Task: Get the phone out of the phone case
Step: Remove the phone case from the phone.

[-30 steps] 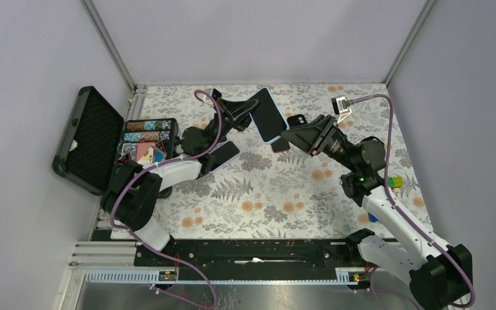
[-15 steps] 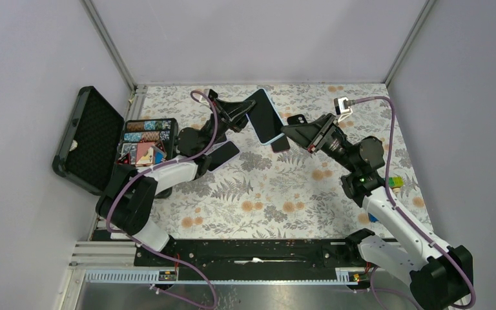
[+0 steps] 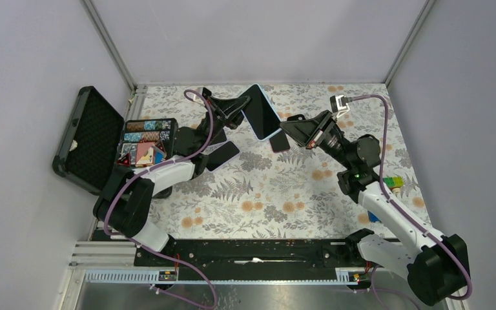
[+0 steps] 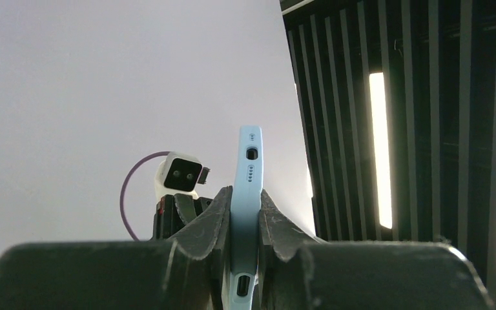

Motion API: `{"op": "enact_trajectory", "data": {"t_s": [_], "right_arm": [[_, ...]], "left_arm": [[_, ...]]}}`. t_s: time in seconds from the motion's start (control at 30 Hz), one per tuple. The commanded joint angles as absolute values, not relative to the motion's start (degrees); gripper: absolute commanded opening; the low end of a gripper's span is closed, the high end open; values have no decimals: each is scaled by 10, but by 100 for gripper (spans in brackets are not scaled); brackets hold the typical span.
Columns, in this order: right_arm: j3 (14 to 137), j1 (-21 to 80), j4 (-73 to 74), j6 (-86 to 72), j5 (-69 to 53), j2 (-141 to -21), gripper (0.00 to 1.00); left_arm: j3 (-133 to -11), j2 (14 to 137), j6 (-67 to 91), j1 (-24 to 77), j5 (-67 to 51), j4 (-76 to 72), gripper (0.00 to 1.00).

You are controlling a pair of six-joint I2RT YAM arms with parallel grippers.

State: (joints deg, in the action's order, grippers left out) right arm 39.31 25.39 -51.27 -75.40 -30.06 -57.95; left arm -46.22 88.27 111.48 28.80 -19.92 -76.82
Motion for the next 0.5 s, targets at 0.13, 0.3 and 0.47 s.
{"op": "enact_trajectory", "data": {"t_s": [0.13, 0.3, 0.47], "right_arm": [[381, 256, -591, -832, -296, -614, 0], [370, 256, -662, -934, -285, -657, 0], [375, 256, -689, -980, -272, -678, 0]], "left_arm": [[-474, 839, 1154, 296, -191, -835, 0], [-496, 833, 1173, 296, -179, -834, 0], [-532, 841, 1202, 301, -155, -833, 0]]}}
